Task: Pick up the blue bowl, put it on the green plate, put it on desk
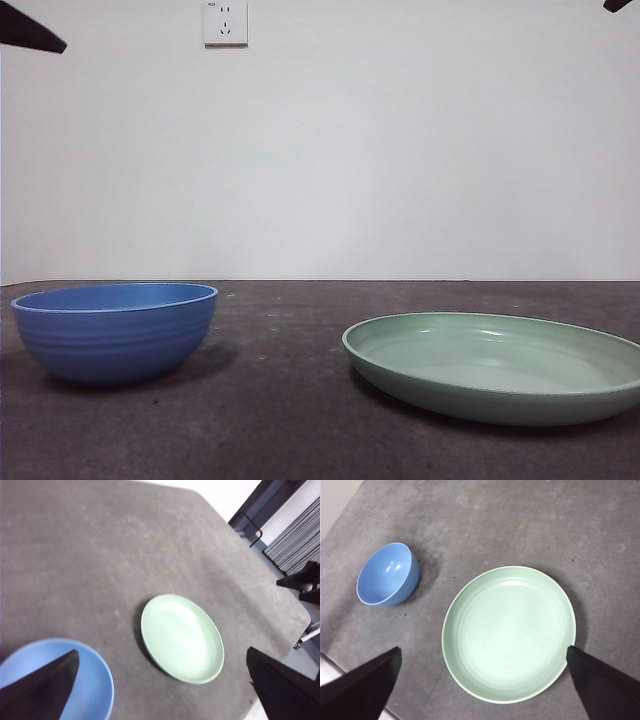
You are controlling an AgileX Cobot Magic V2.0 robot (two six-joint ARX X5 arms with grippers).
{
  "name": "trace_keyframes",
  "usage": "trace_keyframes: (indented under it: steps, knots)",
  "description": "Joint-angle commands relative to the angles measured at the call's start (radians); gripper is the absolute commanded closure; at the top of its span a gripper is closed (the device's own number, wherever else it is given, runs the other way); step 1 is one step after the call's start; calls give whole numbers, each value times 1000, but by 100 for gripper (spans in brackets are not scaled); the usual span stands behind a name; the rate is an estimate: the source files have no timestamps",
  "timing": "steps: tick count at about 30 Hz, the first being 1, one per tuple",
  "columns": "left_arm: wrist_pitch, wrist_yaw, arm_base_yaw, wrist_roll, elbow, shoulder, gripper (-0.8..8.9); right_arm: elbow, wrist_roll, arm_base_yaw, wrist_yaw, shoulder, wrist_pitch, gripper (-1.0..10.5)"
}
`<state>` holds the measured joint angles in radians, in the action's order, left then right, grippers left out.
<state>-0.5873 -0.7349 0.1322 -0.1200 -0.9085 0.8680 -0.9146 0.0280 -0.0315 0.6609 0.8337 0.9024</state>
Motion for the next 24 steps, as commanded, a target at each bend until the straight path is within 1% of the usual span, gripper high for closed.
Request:
trace_keyframes:
  steps: [1, 3, 7, 10, 15, 20, 24]
  knots:
    - [-29, 17, 3, -4, -21, 29, 250, -16, 6, 5, 5, 8, -8, 394]
    - [-54, 69, 3, -4, -21, 46, 250, -16, 6, 8, 5, 8, -8, 394]
    - [-101, 237, 3, -5, -21, 100, 250, -16, 6, 10, 5, 8, -10, 395]
    - [-142, 309, -2, -23, -21, 161, 250, -16, 6, 10, 5, 8, -9, 395]
    - [-164, 325, -2, -31, -21, 298, 250, -16, 6, 10, 5, 8, -10, 395]
    - [-149, 370, -2, -31, -21, 436, 251, -16, 6, 10, 5, 8, -10, 395]
    - [-126, 370, -2, -24, -21, 527, 252, -16, 6, 10, 5, 8, -10, 395]
